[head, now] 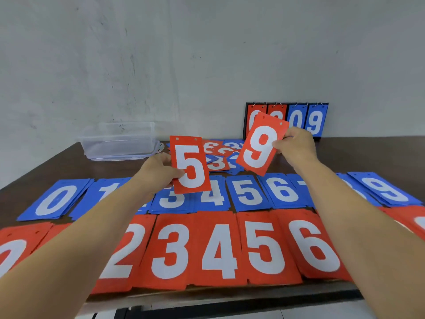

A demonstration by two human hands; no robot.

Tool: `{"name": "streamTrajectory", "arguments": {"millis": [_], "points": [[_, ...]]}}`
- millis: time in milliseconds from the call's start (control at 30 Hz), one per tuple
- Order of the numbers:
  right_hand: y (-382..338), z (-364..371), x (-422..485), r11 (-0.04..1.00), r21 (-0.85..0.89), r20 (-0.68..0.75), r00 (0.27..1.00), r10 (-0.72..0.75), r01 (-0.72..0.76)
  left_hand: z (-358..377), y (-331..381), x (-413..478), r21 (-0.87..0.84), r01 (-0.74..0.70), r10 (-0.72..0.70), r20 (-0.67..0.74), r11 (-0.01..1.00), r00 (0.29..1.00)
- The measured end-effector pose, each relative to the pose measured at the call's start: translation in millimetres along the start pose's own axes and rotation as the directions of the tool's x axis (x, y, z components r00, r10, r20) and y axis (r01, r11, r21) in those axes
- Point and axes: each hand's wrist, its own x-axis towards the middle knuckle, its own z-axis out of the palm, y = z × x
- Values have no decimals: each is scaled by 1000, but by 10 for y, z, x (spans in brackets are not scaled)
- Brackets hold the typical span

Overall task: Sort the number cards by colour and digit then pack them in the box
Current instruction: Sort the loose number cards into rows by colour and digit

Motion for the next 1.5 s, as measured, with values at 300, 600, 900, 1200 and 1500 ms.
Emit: {"name": "streamTrajectory", "arguments": {"millis": [300, 600, 900, 1200, 1500], "points": [[156, -642, -555, 999, 47, -58, 998, 12, -10, 418, 77, -779, -42, 46, -45, 23, 998, 999], [497, -1338, -1127, 995, 53, -67, 994, 90, -87, 970, 156, -1428, 14, 89, -90, 61, 996, 994], [733, -1776, -1173, 990, 104, 35, 995, 88, -92, 1345, 198, -1472, 366, 26, -7, -53, 930, 999], [1073, -2121, -986, 990, 86, 174, 980, 94, -110, 1641, 256, -1507, 778, 143, 2, -182, 611, 983], [1567, -2695, -688, 971, 100, 158, 967, 201, -218, 2043, 439, -1478, 755, 170, 41, -252, 634, 967]]}}
